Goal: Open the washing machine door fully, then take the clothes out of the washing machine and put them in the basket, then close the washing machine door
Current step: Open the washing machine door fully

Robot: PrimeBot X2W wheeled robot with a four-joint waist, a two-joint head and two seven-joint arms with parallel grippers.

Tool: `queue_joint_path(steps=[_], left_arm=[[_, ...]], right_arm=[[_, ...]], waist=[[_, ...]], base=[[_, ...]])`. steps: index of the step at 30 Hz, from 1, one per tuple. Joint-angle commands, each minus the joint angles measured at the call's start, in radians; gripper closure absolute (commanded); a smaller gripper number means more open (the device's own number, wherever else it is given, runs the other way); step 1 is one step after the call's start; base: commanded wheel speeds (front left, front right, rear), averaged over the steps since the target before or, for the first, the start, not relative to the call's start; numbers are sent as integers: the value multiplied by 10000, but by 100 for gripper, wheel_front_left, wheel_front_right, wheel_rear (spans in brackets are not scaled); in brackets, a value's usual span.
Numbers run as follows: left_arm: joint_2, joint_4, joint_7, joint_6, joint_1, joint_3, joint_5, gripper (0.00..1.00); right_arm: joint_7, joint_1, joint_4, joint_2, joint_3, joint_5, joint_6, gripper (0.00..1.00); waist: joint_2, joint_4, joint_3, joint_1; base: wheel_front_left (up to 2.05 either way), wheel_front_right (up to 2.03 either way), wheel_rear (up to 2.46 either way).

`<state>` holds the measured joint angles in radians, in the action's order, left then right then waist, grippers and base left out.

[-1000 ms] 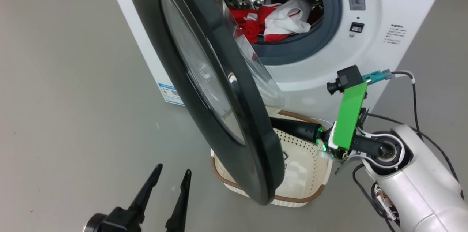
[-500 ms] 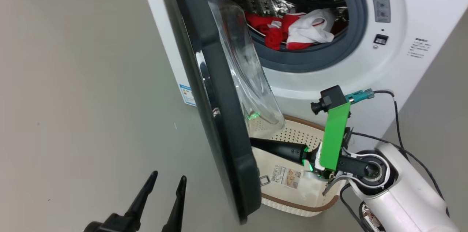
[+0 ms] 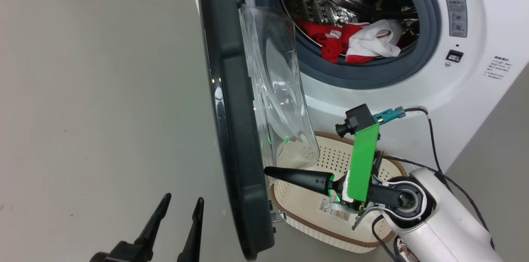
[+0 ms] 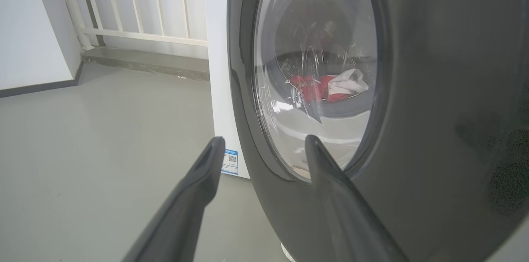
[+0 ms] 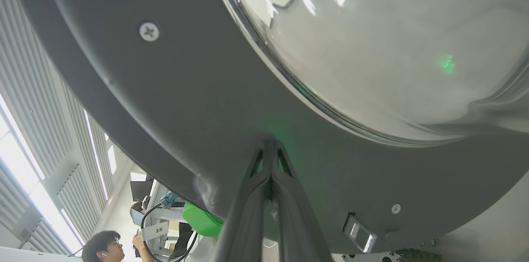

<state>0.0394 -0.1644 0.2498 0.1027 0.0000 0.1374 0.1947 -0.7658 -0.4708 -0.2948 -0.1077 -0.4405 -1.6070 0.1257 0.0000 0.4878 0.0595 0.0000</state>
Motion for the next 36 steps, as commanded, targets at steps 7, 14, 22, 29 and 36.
queue_joint_path(steps=[7, 14, 22, 29, 36], left_arm=[[108, 183, 120, -87, -100, -457, -16, 0], [108, 195, 120, -117, -36, -522, -37, 0], [108, 122, 120, -76, 65, -595, -110, 0], [108, 20, 120, -9, 66, -777, -159, 0], [108, -20, 120, 19, 114, -977, -174, 0]], right_arm=[[102, 23, 322, 444, -397, 24, 50, 100], [205, 16, 283, 527, -638, -58, 50, 100], [627, 326, 310, 473, -506, 228, 50, 0], [1238, 858, 216, 191, -353, 605, 50, 0], [2254, 1398, 166, -117, -299, 1119, 50, 0]], waist=[[0, 252, -84, 0], [0, 259, -133, 0], [0, 102, -249, 0], [0, -159, -283, 0], [0, -405, -304, 0]], base=[[0, 0, 0], [0, 0, 0], [0, 0, 0], [0, 0, 0], [0, 0, 0]])
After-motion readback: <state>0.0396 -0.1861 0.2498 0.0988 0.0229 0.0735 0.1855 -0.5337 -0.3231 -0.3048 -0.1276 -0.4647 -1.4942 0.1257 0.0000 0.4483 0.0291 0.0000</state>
